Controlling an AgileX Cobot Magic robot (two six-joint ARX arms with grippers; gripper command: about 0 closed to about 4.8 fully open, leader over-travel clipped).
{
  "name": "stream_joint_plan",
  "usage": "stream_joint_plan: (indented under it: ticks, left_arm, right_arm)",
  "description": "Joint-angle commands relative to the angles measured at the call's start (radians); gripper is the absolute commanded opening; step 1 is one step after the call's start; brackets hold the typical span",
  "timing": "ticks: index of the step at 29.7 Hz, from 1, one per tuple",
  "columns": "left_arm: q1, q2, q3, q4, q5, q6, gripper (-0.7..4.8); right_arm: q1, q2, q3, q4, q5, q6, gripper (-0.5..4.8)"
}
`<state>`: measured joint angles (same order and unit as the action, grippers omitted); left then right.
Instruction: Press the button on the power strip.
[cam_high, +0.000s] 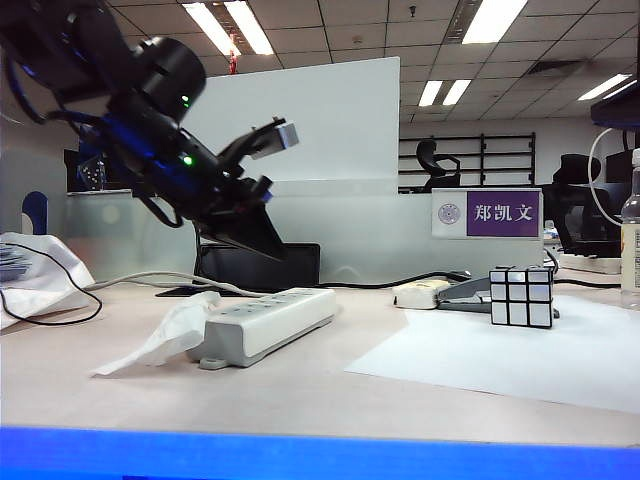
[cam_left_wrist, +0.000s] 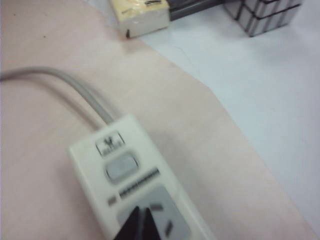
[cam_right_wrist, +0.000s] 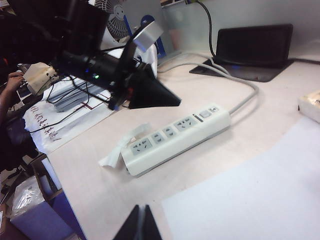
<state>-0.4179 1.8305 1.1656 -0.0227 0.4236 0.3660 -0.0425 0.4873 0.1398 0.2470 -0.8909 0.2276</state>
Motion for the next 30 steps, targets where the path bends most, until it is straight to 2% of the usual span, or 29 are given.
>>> stream_joint_plan:
  ticks: [1,10,16,30]
  left_arm:
    - [-0.006,0.042,0.06,0.007,0.002,0.0,-0.05]
    - [-0.007,0.103,0.158,0.017,-0.006,0.03,-0.05]
    - [-0.007,0.167,0.239,-0.097,-0.02,0.053,-0.05]
    - [-0.007,0.171,0.242,-0.141,-0.019,0.08,-0.05]
  right_arm:
    - [0.001,0.0,0.005,-0.021,-0.006,-0.022,0.0]
    - [0.001,0.0,0.003,-0.037,-0.003,-0.048,0.0]
    - [0.0,0.0,0.003,-0.036,-0.002,-0.056,0.0]
    - [0.0,-0.001,0.003,-0.033,0.002,-0.075,0.0]
